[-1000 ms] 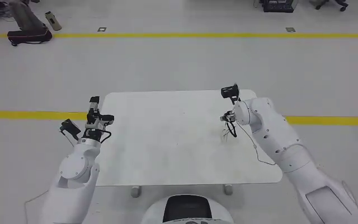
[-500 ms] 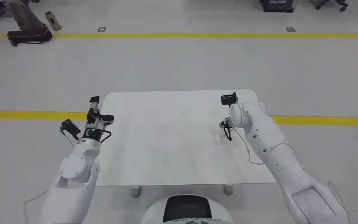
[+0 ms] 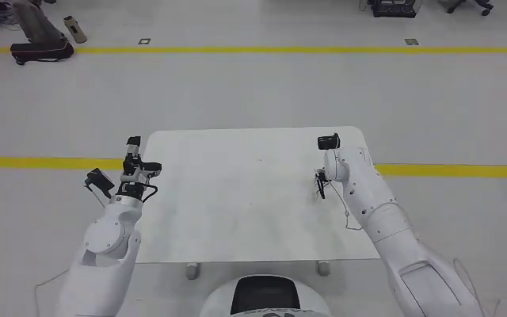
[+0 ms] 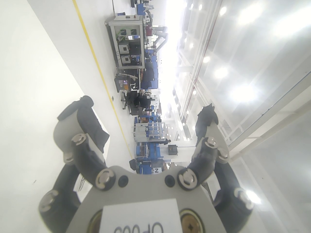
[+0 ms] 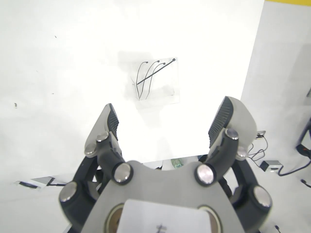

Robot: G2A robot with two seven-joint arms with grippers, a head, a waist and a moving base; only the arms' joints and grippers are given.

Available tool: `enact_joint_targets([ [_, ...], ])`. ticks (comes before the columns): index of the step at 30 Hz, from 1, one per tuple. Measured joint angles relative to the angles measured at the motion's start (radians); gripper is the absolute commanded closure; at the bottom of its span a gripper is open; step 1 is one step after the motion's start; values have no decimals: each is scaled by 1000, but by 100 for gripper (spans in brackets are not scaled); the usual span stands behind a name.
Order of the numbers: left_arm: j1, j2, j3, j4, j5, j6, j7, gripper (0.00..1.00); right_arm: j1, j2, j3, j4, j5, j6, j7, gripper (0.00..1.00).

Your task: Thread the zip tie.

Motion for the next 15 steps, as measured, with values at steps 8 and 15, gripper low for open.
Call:
enact_joint_targets([
  [8, 0, 0, 0, 0, 0, 0, 0, 0, -38, -124, 189, 54, -120, 0, -70, 0],
  [15, 0, 0, 0, 0, 0, 0, 0, 0, -56, -197, 299, 71, -198, 0, -85, 0],
])
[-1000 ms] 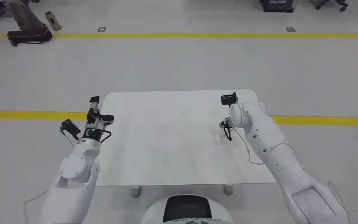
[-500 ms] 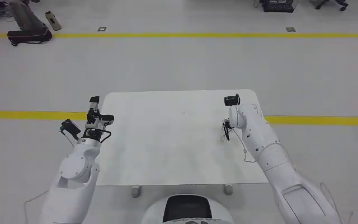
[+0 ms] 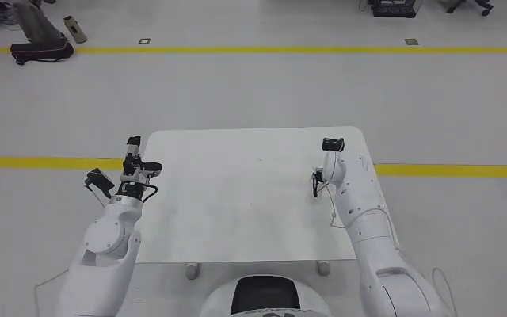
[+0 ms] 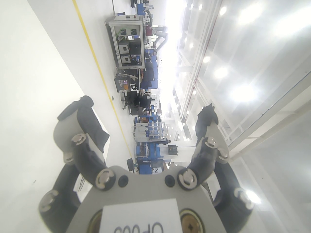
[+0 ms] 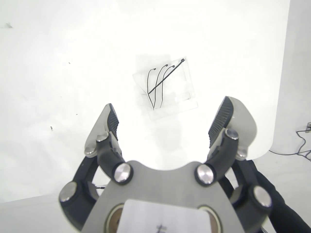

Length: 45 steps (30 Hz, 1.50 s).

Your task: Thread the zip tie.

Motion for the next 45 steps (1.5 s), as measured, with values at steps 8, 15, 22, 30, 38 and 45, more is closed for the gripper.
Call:
enact_joint_targets([
  [8, 0, 0, 0, 0, 0, 0, 0, 0, -3, 1, -1, 8, 0, 0, -7, 0],
  [15, 0, 0, 0, 0, 0, 0, 0, 0, 24, -15, 14, 117, -2, 0, -42, 0],
  [22, 0, 0, 0, 0, 0, 0, 0, 0, 24, -15, 16, 116, -1, 0, -43, 0],
  [30, 0, 0, 0, 0, 0, 0, 0, 0, -19, -7, 41, 28, 16, -1, -62, 62],
  [38, 0, 0, 0, 0, 0, 0, 0, 0, -53, -2, 48, -27, 29, 0, -57, 69],
  [45, 0, 0, 0, 0, 0, 0, 0, 0, -66, -7, 42, -7, 28, 0, -83, 72],
])
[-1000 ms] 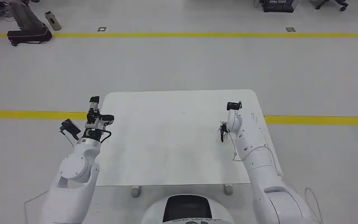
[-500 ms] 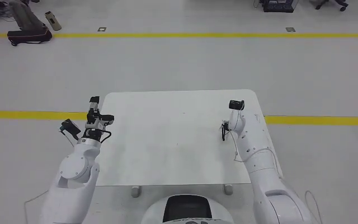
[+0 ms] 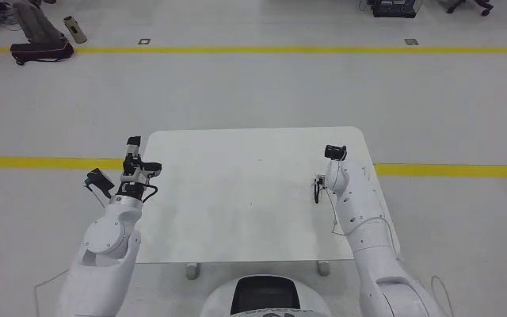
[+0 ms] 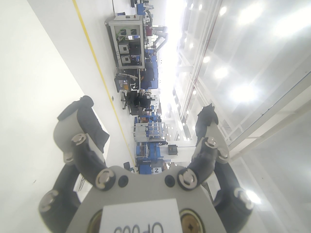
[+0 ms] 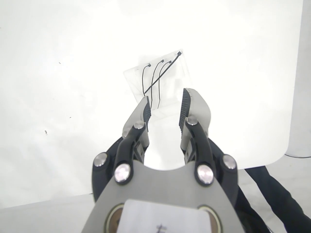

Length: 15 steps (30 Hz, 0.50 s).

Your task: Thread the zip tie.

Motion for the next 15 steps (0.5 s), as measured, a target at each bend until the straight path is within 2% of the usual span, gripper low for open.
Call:
enact_joint_targets([
  [5, 0, 0, 0, 0, 0, 0, 0, 0, 8, -5, 13, 50, 10, 0, -45, 70],
  [9, 0, 0, 0, 0, 0, 0, 0, 0, 19, -12, 36, 89, 13, 0, -82, 71],
  [11, 0, 0, 0, 0, 0, 0, 0, 0, 23, -16, 43, 103, 15, 0, -96, 75],
  [15, 0, 0, 0, 0, 0, 0, 0, 0, 33, -25, 54, 131, 20, 0, -121, 73],
])
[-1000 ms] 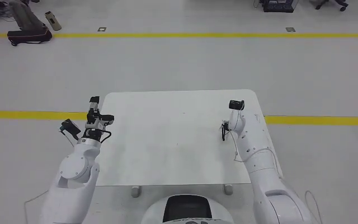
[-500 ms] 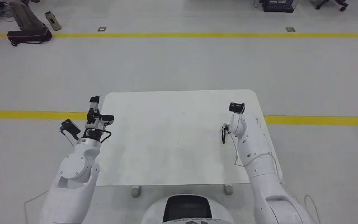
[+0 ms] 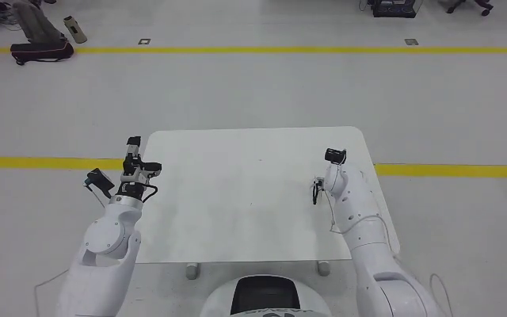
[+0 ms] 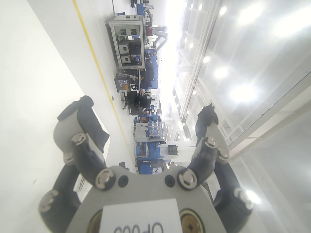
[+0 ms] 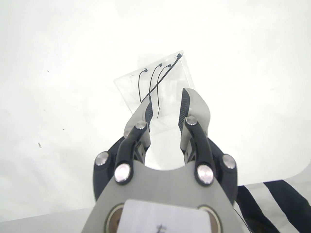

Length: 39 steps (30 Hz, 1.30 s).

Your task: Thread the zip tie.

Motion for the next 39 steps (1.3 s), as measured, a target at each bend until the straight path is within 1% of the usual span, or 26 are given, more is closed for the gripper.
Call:
enact_joint_targets([
  [7, 0, 0, 0, 0, 0, 0, 0, 0, 28, -12, 18, 60, -8, 0, -33, 62],
  [11, 0, 0, 0, 0, 0, 0, 0, 0, 48, -20, 29, 99, -15, 0, -44, 64],
  [28, 0, 0, 0, 0, 0, 0, 0, 0, 129, -49, 79, 254, -57, 0, -91, 65],
  [35, 0, 0, 0, 0, 0, 0, 0, 0, 164, -57, 100, 323, -66, 0, -114, 69],
  [36, 0, 0, 0, 0, 0, 0, 0, 0, 170, -58, 102, 335, -66, 0, -120, 71],
  [39, 0, 0, 0, 0, 0, 0, 0, 0, 183, -58, 108, 362, -66, 0, -131, 82],
])
